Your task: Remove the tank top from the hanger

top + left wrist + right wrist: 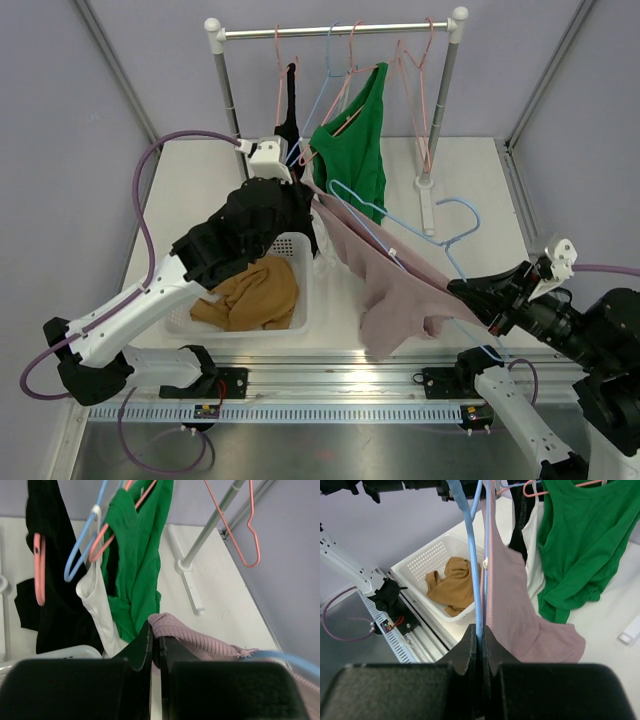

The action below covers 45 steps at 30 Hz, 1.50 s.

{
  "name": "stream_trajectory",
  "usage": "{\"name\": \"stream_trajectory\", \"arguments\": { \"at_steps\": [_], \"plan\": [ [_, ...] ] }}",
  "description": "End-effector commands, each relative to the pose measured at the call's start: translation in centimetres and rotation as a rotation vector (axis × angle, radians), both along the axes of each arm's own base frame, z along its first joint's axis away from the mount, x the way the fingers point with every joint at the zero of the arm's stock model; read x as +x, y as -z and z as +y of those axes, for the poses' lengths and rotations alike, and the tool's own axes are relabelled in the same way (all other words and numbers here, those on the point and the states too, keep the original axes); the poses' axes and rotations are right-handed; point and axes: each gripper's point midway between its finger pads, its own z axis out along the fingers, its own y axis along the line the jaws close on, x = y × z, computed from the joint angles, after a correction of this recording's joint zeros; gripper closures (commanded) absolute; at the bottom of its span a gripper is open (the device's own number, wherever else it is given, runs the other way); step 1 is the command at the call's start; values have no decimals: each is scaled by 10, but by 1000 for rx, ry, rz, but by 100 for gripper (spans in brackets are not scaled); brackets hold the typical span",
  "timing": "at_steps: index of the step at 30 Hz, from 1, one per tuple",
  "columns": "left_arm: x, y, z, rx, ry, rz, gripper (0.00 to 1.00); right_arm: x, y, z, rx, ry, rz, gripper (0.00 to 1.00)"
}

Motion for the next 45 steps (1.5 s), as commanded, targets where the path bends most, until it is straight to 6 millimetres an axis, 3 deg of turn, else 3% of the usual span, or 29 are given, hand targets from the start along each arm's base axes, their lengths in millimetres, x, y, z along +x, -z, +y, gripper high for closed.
{"name": "stream_trajectory", "arguments": {
  "at_steps": [1,5,6,7,10,13,15,16,18,19,21,22,23,24,25,26,27,28,30,31,32,36,42,43,45],
  "plan": [
    [0,9,11,-32,-38,37,100,-13,-23,-1,37,-24,-203,100],
    [1,13,12,-2,-38,64,100,-17,-36,-5,75,-2,-320,100],
    [-1,11,9,-6,-14,60,100,-10,-39,-11,94,50,-321,100],
    [-11,8,-6,-32,91,47,100,-8,-53,-13,134,73,-368,100],
    [-38,-1,-43,-104,326,-2,100,8,-60,-11,237,102,-360,100],
    [-87,20,-83,-62,532,-23,100,35,-82,-16,355,176,-420,100],
    [-124,59,-113,-7,662,-5,100,55,-101,-18,476,209,-492,100],
    [-137,54,-120,-18,698,-29,100,51,-119,-22,513,212,-563,100],
    [-166,86,-135,42,760,-10,100,68,-116,-21,564,224,-575,100],
    [-171,95,-138,53,759,-5,100,70,-128,-23,603,222,-633,100],
    [-174,120,-139,94,729,34,100,83,-130,-23,603,244,-634,100],
    [-165,128,-135,97,654,69,100,110,-109,-15,522,272,-528,100],
    [-160,134,-130,116,610,87,100,104,-129,-19,481,288,-539,100],
    [-154,146,-123,166,561,117,100,114,-125,-21,448,329,-471,100],
    [-149,149,-117,172,512,134,100,142,-84,-16,348,375,-264,100],
    [-142,151,-111,190,458,132,100,136,-100,-21,342,392,-253,100],
    [-139,151,-107,198,433,134,100,143,-93,-21,312,410,-204,100],
    [-137,153,-103,214,409,144,100,155,-72,-18,259,427,-114,100],
    [-128,158,-91,257,344,152,92,164,-69,-26,238,486,-81,100],
    [-123,155,-90,251,312,160,91,176,-53,-27,200,516,-13,100],
    [-121,157,-87,260,299,171,91,180,-54,-32,183,550,-8,100],
    [-94,158,-70,266,212,217,91,209,-26,-27,111,585,120,100],
    [-58,140,-60,226,174,226,98,255,-15,-15,81,597,191,100],
    [-58,138,-62,220,191,235,95,260,-22,-13,98,597,182,100],
    [-55,132,-64,215,202,223,82,282,-15,-16,87,654,195,100]
  ]
}}
